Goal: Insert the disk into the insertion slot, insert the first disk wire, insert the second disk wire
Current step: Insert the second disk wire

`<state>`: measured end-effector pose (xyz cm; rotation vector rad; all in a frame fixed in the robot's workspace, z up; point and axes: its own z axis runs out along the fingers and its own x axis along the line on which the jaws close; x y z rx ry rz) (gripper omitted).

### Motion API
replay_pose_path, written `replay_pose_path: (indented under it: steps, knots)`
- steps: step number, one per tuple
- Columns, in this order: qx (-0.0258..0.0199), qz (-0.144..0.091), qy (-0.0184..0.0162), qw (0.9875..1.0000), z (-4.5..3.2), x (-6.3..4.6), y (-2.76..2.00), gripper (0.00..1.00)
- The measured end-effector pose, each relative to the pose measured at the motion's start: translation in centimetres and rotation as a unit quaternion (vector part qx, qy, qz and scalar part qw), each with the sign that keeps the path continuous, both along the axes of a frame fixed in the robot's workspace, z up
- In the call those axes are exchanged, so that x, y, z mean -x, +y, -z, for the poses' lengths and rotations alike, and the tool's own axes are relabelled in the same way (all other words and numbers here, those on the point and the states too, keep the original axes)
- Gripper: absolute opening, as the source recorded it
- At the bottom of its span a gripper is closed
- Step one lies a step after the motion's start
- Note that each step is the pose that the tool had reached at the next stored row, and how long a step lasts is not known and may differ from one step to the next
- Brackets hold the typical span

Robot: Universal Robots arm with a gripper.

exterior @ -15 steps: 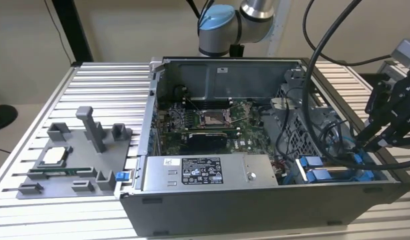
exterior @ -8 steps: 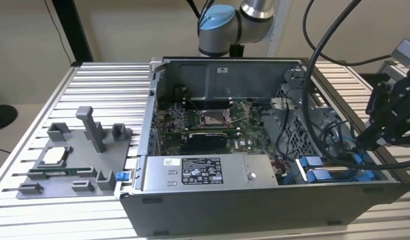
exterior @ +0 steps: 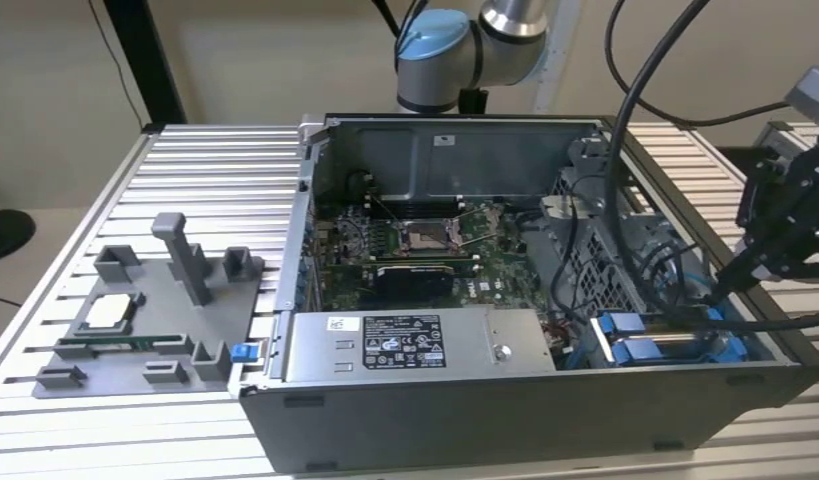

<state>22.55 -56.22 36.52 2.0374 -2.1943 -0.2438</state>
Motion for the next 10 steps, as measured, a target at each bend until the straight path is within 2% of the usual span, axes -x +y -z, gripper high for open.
replay_pose_path:
  steps: [6,8,10]
  knots:
    - [-0.0001,0.0,0.0,1.0,-2.6,0.6,-0.11,0.0]
    - [0.0,0.0,0.0,1.0,-2.98,0.9,-0.12,0.0]
    - [-0.0002,0.0,0.0,1.0,-2.98,0.8,-0.14,0.0]
